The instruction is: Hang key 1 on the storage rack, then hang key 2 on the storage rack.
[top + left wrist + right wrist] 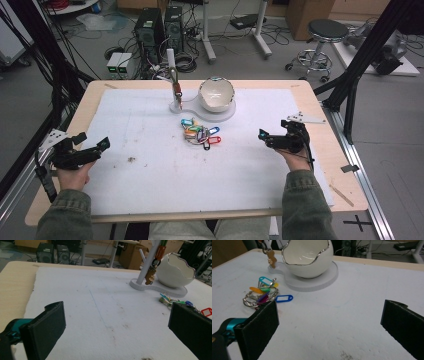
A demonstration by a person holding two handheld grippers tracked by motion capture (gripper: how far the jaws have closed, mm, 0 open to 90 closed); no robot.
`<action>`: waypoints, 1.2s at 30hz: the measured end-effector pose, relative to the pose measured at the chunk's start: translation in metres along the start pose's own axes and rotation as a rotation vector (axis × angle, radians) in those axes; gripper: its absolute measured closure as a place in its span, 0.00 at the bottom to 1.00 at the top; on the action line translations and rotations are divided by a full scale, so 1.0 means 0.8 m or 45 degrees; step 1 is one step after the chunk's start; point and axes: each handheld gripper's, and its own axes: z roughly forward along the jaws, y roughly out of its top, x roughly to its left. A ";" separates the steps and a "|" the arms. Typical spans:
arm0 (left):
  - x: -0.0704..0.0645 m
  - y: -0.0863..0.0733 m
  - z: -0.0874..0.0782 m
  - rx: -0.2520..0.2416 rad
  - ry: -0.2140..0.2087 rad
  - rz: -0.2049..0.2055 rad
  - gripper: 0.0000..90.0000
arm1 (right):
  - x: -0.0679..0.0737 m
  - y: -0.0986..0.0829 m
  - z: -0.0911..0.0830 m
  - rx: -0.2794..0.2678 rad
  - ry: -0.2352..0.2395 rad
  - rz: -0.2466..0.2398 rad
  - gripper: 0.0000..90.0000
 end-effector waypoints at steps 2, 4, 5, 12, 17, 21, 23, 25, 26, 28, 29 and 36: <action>0.000 0.000 0.000 0.000 -0.001 0.002 0.02 | -0.002 -0.005 -0.004 -0.018 -0.008 0.003 0.01; 0.000 0.000 0.000 0.002 0.000 0.004 0.02 | -0.003 -0.009 -0.009 -0.035 -0.021 0.006 0.01; 0.000 0.000 0.000 0.002 0.000 0.003 0.02 | -0.004 -0.011 -0.010 -0.043 -0.027 0.000 0.01; 0.000 -0.001 0.001 0.014 -0.003 0.007 0.02 | -0.002 -0.021 -0.018 -0.113 -0.078 -0.019 0.01; -0.003 -0.001 0.001 0.018 -0.006 0.010 0.02 | -0.005 -0.035 -0.021 -0.127 -0.113 -0.012 0.01; -0.006 -0.002 0.004 0.039 -0.015 0.019 0.02 | -0.012 -0.042 -0.023 -0.134 -0.122 0.011 0.01; -0.007 -0.002 0.005 0.045 -0.019 0.016 0.02 | -0.014 -0.043 -0.025 -0.148 -0.128 0.020 0.01; -0.007 -0.002 0.007 0.054 -0.022 0.017 0.02 | -0.013 -0.043 -0.028 -0.162 -0.125 0.027 0.01; -0.008 -0.002 0.009 0.060 -0.023 0.021 0.02 | -0.013 -0.043 -0.029 -0.175 -0.130 0.015 0.01; -0.011 0.000 0.011 0.078 -0.026 0.035 0.02 | -0.012 -0.044 -0.032 -0.186 -0.126 0.009 0.01; -0.013 0.001 0.013 0.096 -0.025 0.041 0.02 | -0.011 -0.045 -0.033 -0.192 -0.132 -0.007 0.01; -0.035 0.015 0.022 0.147 -0.067 0.119 0.02 | -0.008 -0.046 -0.034 -0.197 -0.132 -0.045 0.01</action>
